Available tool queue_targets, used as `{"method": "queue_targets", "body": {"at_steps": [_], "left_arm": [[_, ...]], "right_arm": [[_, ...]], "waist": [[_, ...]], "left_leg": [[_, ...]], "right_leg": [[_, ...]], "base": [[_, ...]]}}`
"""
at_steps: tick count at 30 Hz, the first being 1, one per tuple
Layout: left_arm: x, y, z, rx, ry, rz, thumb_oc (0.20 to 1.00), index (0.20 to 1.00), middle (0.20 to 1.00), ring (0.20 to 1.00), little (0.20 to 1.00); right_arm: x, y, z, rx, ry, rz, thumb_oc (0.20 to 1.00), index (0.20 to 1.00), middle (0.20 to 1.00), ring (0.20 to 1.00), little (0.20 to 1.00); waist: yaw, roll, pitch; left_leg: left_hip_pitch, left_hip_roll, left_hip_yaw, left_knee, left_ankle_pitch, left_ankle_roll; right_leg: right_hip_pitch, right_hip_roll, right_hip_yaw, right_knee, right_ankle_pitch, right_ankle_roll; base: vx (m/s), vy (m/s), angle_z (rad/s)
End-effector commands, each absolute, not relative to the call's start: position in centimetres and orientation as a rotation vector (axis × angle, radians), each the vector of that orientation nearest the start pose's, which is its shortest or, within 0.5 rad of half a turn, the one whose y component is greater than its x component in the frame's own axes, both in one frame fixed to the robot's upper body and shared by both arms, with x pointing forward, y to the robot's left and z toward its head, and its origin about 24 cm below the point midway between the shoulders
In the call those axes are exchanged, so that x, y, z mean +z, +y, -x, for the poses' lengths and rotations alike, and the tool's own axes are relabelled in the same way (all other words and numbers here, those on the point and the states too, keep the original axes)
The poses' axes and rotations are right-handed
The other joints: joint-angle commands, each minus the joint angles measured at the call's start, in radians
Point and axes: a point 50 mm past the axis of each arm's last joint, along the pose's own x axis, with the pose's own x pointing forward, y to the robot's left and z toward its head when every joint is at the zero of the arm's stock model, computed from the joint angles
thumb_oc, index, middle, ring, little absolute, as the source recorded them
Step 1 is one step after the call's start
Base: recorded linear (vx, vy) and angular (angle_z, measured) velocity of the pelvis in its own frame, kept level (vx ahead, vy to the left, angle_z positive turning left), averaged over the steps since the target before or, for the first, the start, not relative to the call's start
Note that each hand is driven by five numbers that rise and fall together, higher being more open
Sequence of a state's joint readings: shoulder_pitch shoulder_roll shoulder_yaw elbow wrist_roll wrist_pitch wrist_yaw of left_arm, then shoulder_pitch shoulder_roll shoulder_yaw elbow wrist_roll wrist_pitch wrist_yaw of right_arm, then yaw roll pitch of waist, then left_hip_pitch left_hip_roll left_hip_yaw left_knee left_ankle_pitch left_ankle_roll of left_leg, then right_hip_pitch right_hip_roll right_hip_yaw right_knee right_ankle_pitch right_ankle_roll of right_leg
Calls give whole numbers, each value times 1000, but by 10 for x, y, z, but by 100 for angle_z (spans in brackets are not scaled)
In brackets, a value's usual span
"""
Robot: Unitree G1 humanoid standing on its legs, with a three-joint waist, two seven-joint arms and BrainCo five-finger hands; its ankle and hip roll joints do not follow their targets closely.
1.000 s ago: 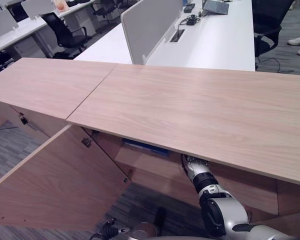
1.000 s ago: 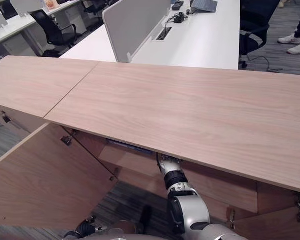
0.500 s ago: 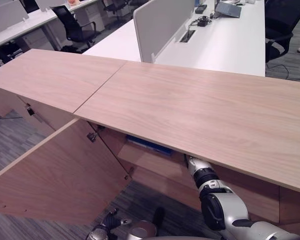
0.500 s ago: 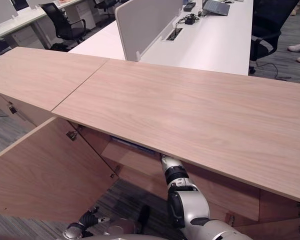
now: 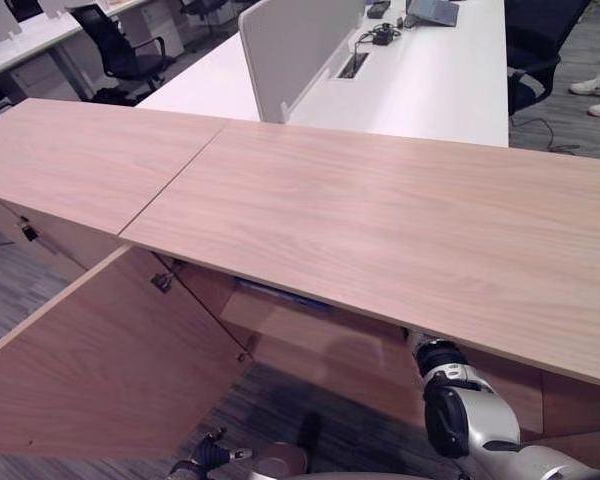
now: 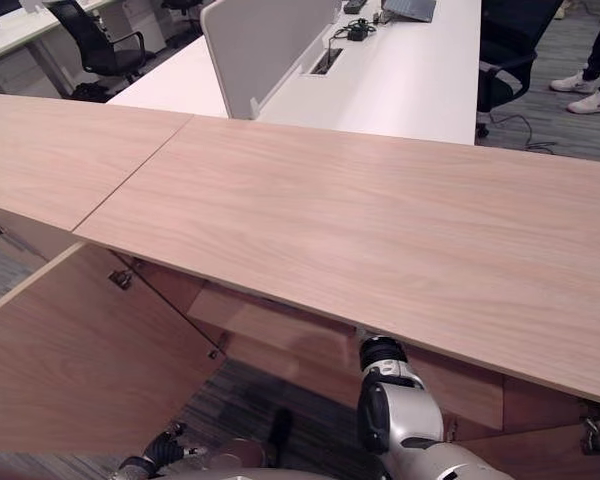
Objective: Put the empty folder in the office cabinet
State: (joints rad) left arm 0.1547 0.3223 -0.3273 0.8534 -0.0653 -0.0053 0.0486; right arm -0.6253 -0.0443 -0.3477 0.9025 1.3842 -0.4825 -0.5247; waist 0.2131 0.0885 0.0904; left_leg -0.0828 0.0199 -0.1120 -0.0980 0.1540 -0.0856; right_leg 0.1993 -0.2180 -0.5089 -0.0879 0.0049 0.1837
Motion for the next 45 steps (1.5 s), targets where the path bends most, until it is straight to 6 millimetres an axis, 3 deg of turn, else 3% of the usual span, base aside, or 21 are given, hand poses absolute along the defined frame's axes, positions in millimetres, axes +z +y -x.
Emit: {"method": "queue_targets", "body": {"at_steps": [1,16,23,29,32,33,35,37,42,45], "left_arm": [[-136,234,-117,-104,977,-440,1000,1000,1000,1000,1000],[-117,231,-127,-141,868,-397,1000,1000,1000,1000,1000],[-111,219,-132,-152,818,-323,1000,1000,1000,1000,1000],[-101,211,-144,-169,742,-260,1000,1000,1000,1000,1000],[-99,209,-146,-149,720,-209,1000,1000,1000,1000,1000],[-101,208,-148,-160,724,-220,1000,1000,1000,1000,1000],[-103,198,-153,-183,715,-216,1000,1000,1000,1000,1000],[-116,193,-143,-180,773,-212,1000,1000,1000,1000,1000],[-134,201,-113,-166,894,-228,1000,1000,1000,1000,1000],[-134,200,-112,-189,895,-246,1000,1000,1000,1000,1000]], "right_arm": [[23,-233,-327,-1053,-7,-1388,200,200,200,200,200],[-12,-259,-298,-1169,73,-1325,200,200,200,200,200],[-17,-288,-289,-1229,103,-1287,200,200,200,200,200],[13,-316,-304,-1186,72,-1202,200,200,200,200,200],[32,-324,-315,-1170,41,-1198,200,200,200,200,200],[51,-329,-325,-1155,0,-1185,200,200,200,200,200],[63,-322,-335,-1139,-2,-1174,200,200,200,200,200],[78,-328,-340,-1129,-42,-1184,200,200,200,200,200],[121,-374,-330,-1147,-181,-1126,200,200,200,200,200],[132,-381,-329,-1139,-216,-1122,200,200,200,200,200]], "waist": [[20,-4,-14],[2,27,-8],[0,71,19],[-14,158,124],[-13,187,181],[-11,198,210],[-8,199,213],[-5,211,230],[17,253,259],[23,264,257]], "left_leg": [[133,53,-17,11,-179,-41],[134,49,-20,11,-178,-40],[104,43,-16,13,-172,-43],[5,38,21,60,-159,-40],[-85,32,43,145,-177,-42],[-162,29,58,206,-198,-48],[-210,25,66,236,-205,-49],[-265,12,72,268,-211,-48],[-386,-17,76,339,-227,-47],[-420,-24,77,360,-234,-46]], "right_leg": [[-35,-73,40,72,-27,33],[-32,-74,43,68,-36,37],[-71,-83,42,79,-36,42],[-203,-122,80,146,-41,43],[-299,-149,120,211,-53,38],[-394,-167,157,281,-73,35],[-456,-175,180,322,-84,32],[-531,-188,204,375,-99,28],[-712,-229,264,517,-136,31],[-765,-239,286,559,-146,33]], "base": [[0,0,0],[0,0,0],[-18,11,0],[-126,63,-5],[-160,24,-33],[-160,21,-37],[-87,17,-23],[-48,7,-6],[-42,30,17],[10,13,1]]}}
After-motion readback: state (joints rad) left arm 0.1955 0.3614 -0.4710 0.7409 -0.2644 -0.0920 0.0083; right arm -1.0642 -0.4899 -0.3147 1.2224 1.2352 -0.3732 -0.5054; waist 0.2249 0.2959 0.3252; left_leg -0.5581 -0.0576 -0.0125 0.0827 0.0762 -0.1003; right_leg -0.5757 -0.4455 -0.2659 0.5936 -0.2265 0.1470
